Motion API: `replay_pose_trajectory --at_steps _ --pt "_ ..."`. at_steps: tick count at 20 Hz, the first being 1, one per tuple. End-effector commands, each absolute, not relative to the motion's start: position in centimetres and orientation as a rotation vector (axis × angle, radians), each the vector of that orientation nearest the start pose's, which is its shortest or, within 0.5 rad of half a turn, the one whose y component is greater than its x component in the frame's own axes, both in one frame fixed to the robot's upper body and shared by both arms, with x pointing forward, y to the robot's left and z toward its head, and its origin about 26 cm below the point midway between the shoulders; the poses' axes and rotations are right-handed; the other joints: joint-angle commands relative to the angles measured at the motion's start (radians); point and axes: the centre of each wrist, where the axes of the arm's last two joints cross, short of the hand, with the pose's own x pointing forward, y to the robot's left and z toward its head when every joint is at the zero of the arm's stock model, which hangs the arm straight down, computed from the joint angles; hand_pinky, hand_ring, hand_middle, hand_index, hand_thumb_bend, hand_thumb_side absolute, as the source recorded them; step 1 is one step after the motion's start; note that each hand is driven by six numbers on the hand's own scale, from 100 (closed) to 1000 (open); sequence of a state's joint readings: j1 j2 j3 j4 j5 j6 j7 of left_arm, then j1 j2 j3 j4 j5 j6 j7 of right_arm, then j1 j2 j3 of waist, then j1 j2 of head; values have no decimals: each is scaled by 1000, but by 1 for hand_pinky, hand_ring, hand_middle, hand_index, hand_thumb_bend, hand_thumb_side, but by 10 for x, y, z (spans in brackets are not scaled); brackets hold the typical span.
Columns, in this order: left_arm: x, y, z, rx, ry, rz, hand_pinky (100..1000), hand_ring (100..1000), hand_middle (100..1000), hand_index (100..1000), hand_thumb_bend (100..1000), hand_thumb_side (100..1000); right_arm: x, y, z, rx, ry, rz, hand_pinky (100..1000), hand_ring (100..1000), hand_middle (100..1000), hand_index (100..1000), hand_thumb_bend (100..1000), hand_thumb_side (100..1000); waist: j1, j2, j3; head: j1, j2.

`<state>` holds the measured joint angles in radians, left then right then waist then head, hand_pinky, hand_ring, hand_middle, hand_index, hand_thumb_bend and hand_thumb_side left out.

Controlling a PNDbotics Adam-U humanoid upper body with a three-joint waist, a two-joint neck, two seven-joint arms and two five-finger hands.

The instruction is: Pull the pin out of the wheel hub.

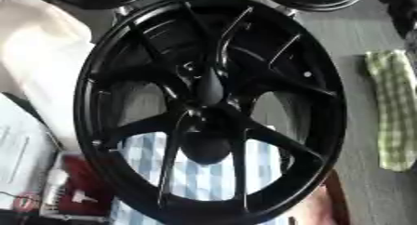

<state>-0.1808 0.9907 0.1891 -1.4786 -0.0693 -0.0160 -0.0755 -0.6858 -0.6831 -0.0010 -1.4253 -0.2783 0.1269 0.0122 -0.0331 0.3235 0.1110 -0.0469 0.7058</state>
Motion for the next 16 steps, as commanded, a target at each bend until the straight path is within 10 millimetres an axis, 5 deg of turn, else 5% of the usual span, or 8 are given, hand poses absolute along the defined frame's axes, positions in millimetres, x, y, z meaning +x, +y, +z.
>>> replay_pose_trajectory --at_steps 1,7,16 --pt "296 488 239 1045 -1673 -559 783 803 781 817 403 702 389 -361 284 -337 -2024 343 827 731 643 716 293 490 2 -32 1 0 -8" --pt "299 430 256 876 -2088 -42 768 769 750 800 332 684 386 -360 290 -340 -2052 339 826 731 643 716 293 487 1 -33 -1 12 7" --pt "297 357 252 462 -2257 272 763 759 737 798 381 683 385 -353 292 -319 -2082 324 827 733 645 718 293 485 3 -38 0 11 20"
